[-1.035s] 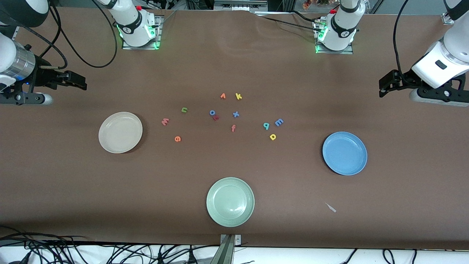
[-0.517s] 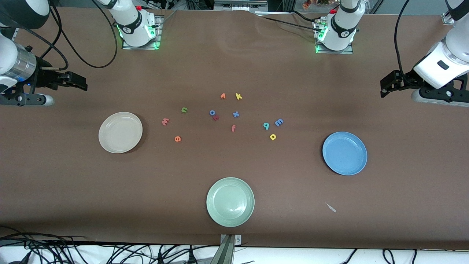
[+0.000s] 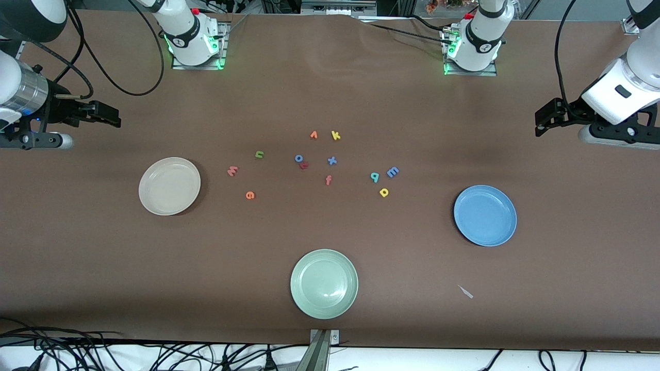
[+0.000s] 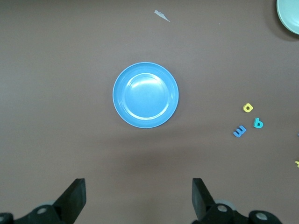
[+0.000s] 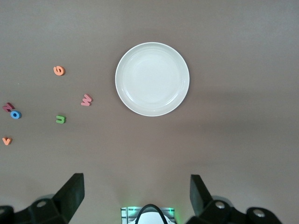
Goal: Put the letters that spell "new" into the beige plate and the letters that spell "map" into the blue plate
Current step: 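Reach the right gripper toward the pink W letter near the white plate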
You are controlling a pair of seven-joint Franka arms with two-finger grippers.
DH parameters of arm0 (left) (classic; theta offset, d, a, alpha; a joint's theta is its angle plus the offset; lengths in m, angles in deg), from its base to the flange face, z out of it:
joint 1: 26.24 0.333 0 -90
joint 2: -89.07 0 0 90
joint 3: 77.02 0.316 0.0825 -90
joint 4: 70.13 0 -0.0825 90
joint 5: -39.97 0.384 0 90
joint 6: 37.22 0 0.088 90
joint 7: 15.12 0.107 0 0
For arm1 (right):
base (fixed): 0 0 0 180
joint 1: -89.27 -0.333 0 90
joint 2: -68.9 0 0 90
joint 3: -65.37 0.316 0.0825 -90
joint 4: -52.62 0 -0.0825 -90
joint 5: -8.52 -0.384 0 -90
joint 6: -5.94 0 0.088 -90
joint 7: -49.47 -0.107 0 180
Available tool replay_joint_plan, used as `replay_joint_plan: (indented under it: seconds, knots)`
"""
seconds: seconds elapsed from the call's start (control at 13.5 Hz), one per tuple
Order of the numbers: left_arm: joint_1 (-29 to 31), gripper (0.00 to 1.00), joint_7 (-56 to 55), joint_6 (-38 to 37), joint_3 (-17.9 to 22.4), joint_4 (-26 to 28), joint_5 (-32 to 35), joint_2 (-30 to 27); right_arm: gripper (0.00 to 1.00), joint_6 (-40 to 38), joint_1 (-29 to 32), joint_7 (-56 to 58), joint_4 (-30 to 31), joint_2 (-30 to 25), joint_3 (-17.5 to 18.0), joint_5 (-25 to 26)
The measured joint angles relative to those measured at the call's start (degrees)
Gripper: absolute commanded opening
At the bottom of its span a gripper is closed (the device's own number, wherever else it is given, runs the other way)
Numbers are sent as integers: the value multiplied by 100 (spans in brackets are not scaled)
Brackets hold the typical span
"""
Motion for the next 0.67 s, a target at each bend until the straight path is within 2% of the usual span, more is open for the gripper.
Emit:
replay_joint_plan:
  seconds: [0.3,0.67]
  knots:
    - [0,100,0,-26,0,0,0,0,100,-3,-25,331,4,64,41,-43]
    - [0,100,0,-95,0,-1,0,0,100,44,-149,710,6,435,78,-107]
